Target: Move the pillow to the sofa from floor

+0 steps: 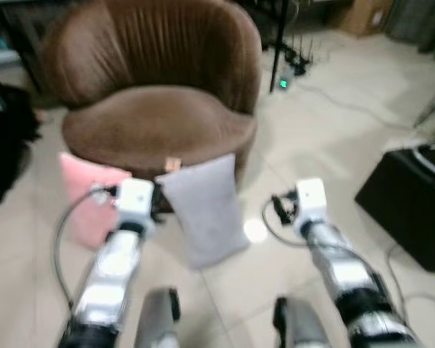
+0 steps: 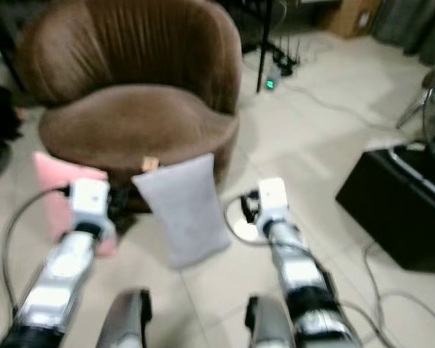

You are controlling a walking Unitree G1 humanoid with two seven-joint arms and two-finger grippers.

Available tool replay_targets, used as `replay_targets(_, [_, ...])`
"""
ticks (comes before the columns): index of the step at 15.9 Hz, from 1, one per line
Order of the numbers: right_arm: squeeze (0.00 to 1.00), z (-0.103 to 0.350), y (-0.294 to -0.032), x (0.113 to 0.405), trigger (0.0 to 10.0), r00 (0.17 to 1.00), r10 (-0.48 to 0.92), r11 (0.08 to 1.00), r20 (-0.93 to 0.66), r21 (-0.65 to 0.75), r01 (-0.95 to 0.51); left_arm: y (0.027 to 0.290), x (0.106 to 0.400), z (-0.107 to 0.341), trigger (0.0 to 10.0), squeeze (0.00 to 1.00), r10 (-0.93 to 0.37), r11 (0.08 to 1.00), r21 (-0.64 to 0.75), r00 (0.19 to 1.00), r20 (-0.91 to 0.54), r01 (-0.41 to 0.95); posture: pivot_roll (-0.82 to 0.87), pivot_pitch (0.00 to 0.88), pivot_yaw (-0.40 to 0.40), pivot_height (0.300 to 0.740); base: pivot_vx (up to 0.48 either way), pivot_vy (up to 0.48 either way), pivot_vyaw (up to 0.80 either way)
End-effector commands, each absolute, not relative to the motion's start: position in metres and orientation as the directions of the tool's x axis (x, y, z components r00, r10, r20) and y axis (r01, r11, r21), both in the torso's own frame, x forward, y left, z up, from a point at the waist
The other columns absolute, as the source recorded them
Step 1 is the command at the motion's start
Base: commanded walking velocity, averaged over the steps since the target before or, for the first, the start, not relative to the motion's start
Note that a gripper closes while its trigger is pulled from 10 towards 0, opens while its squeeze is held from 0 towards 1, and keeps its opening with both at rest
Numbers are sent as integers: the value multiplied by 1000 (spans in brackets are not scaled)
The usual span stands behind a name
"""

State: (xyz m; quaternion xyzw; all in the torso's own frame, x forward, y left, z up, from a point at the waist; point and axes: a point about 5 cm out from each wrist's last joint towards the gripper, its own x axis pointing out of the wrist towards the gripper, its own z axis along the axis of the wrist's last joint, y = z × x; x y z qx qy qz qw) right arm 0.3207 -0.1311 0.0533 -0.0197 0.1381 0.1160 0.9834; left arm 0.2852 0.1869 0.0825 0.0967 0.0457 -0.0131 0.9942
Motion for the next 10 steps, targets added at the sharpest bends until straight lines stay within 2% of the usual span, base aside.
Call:
replay_targets(1, [0,55,-137,321,10000,939,210,974,-272,-24,-225,180,289,87,10000,0,-38,982,180,997,-73,51,29,0,9,555,326,0,0])
replay_targets(9, [0,55,-136,320,10000,938,222,969,-267,-51,-244,179,289,87,10000,0,-44,982,182,996,-73,56,28,0,12,555,327,0,0])
replay_targets(10, [0,55,-136,321,10000,938,220,969,-267,-52,-242,178,289,87,10000,0,-43,982,182,996,-72,56,28,0,12,555,326,0,625])
